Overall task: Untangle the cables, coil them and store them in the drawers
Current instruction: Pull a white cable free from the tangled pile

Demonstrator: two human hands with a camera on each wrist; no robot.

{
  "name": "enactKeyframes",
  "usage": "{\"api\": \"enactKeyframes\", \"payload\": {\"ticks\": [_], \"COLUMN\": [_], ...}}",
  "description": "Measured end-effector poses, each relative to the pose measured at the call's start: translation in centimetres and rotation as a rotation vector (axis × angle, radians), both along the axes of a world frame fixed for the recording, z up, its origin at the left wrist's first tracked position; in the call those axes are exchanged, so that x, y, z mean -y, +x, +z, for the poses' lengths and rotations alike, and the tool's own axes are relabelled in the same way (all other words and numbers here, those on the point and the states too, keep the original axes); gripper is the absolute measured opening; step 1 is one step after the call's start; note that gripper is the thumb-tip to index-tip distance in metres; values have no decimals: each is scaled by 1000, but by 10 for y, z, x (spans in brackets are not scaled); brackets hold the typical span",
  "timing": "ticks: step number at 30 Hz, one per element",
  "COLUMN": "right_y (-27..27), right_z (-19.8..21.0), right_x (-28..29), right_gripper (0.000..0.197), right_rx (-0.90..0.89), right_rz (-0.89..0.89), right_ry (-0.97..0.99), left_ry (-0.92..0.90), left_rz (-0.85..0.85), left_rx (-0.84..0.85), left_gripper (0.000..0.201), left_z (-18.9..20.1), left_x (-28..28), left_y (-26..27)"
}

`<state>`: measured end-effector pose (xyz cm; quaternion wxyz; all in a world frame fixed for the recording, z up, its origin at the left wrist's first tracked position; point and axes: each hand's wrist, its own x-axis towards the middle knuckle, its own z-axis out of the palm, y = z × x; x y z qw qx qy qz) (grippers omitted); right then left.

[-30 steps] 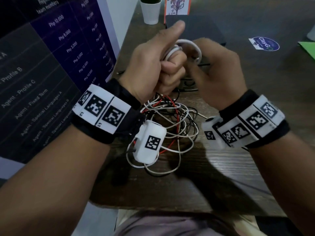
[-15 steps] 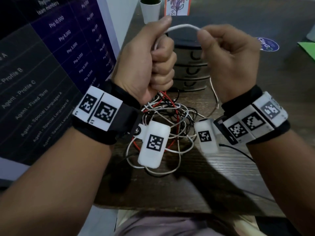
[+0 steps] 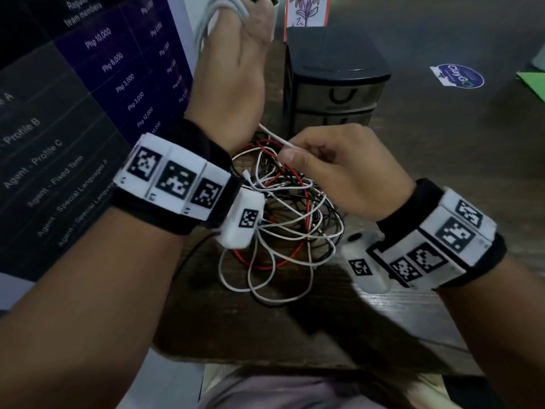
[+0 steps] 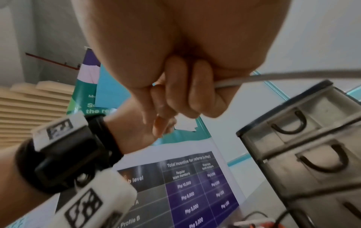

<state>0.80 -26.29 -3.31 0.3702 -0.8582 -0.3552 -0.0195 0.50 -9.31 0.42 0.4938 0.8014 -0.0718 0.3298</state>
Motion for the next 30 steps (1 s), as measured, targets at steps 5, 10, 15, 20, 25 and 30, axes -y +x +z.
{"api": "enactKeyframes", "payload": {"ticks": [5, 10, 15, 20, 25, 30], "right_y": [0, 10, 19, 13, 3, -1], "right_z": [24, 41, 38, 34, 35, 31], "right_x": [10, 22, 17, 4, -5, -12], "right_gripper": [17, 18, 14, 16, 23, 29], "right_rx": [52, 225, 265, 122, -68, -122], "right_rz": [3, -49, -40, 60, 135, 177], "right_ry": [75, 240, 378, 435, 544, 556], "left_ry": [491, 399, -7, -319, -463, -592], "left_rz": [97, -77, -373, -696, -800, -829], "left_rx": [-236, -438, -455, -427, -367, -309], "left_gripper": [41, 74, 71, 60, 59, 59], "left_z": [-6, -8, -1, 2, 8, 5], "left_x": [-1, 15, 27, 27, 29, 25], "left_y": [2, -12, -19, -21, -23, -19]}}
